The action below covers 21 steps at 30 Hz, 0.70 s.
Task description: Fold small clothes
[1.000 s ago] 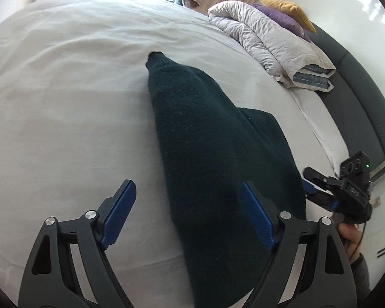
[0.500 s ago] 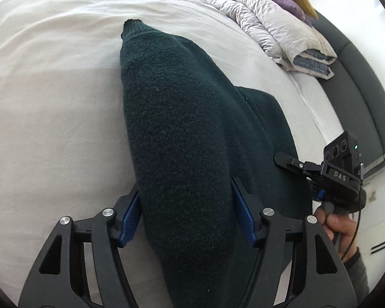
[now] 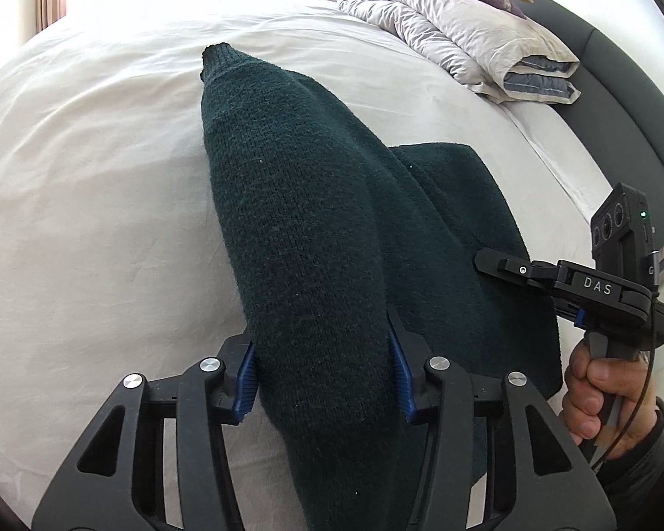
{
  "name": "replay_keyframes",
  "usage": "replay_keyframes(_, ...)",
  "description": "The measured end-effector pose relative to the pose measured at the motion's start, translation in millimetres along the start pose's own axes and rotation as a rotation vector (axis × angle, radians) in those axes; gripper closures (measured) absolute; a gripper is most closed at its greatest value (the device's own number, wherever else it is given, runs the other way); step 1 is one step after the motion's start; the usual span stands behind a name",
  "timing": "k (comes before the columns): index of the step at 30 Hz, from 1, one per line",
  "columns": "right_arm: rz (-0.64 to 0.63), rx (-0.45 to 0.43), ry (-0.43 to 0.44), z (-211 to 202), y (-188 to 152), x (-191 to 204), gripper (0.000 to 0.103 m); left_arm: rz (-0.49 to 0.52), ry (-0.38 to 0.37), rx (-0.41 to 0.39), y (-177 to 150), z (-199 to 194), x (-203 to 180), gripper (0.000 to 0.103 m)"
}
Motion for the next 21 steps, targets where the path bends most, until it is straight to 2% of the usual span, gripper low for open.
replay_keyframes(10,-0.075,0.025,0.029,2,-25,59,0.076,0.002,0.055,-0.044,-16,-54,24,0.058)
replay_keyframes(21,-0.138,0.111,0.117,57,-67,141,0.076,-0.060,0.152,-0.075,-45,-123,125,0.058)
Point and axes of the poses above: each gripper's, at about its wrist camera, not at the fingertips, and z roughly the way its jaws point, x to its left, y to its top, the point moved 7 cm from there along z, roughly the way its jaws point, and after that the axes turned 4 degrees about z, right-handed, at the moved point
